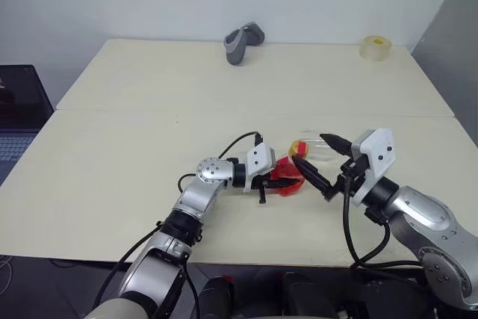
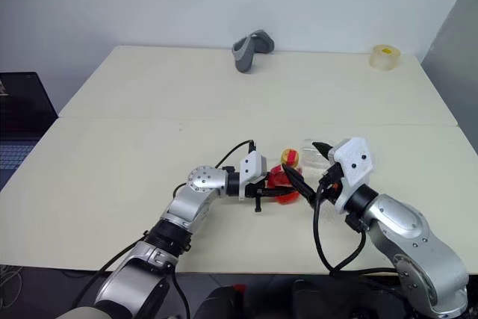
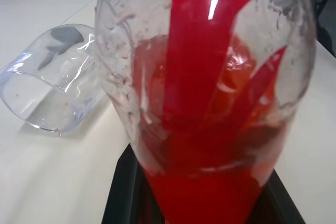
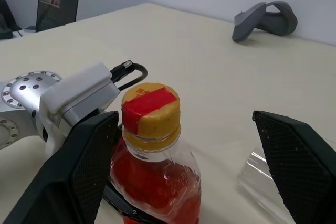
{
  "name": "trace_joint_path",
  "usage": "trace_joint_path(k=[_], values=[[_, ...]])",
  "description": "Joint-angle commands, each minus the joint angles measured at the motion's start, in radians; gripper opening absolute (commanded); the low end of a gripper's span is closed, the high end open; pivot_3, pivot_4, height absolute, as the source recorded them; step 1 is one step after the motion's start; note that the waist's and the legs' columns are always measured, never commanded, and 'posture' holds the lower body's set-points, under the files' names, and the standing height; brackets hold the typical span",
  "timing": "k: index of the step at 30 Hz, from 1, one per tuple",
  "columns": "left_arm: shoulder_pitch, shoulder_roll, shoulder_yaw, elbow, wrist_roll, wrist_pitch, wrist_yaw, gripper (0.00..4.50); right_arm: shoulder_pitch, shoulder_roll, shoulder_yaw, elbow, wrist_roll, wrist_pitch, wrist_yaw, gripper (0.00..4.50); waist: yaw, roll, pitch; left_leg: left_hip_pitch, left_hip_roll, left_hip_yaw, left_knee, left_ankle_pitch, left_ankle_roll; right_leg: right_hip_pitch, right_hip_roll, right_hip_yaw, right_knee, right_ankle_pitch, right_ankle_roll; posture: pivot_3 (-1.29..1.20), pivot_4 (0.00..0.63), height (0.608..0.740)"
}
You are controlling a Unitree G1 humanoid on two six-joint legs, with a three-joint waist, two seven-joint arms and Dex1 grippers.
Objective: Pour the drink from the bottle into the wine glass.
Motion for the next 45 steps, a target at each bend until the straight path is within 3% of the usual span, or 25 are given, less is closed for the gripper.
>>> trace_joint_path(k=[1,15,22,28,40,45], values=[[-0.006,-0.004,0.009,-0.033,-0.014,-0.024,-0.005,0.8,0.006,-0.002,-0.041,-0.063,0.06,0.0,0.003,4.35,0.0,0.0,0.0,0.0,0.0,0.0,0.0,0.0,0.0,0.0,0.0,0.0,0.0,0.0,0.0,0.0,0.15,0.74],[-0.007,-0.006,0.009,-0.028,-0.012,-0.027,-0.009,0.79,-0.006,-0.048,-0.055,-0.1,0.129,0.008,-0.01,4.35,0.0,0.0,0.0,0.0,0.0,0.0,0.0,0.0,0.0,0.0,0.0,0.0,0.0,-0.001,0.001,0.0,0.15,0.74],[-0.006,-0.011,0.008,-0.028,-0.009,-0.027,-0.008,0.79,-0.047,-0.051,0.055,-0.035,-0.03,-0.034,-0.046,4.35,0.0,0.0,0.0,0.0,0.0,0.0,0.0,0.0,0.0,0.0,0.0,0.0,0.0,-0.001,0.001,0.0,0.15,0.74],[0.001,-0.006,0.009,-0.037,-0.009,-0.025,-0.006,0.79,-0.039,-0.017,0.036,-0.003,-0.066,-0.066,-0.053,4.35,0.0,0.0,0.0,0.0,0.0,0.0,0.0,0.0,0.0,0.0,0.0,0.0,0.0,-0.001,0.001,0.0,0.15,0.74],[0.001,-0.007,0.008,-0.037,-0.006,-0.025,-0.006,0.79,0.075,-0.057,-0.095,-0.034,0.002,-0.064,0.024,4.35,0.0,0.0,0.0,0.0,0.0,0.0,0.0,0.0,0.0,0.0,0.0,0.0,0.0,-0.001,0.001,0.0,0.15,0.74],[-0.002,-0.01,0.008,-0.033,-0.006,-0.026,-0.008,0.79,0.067,-0.059,-0.072,-0.076,0.096,-0.023,0.043,4.35,-0.001,0.0,0.0,0.0,0.0,0.0,0.0,0.0,0.0,0.0,0.0,0.0,0.0,-0.001,0.001,0.0,0.15,0.74]])
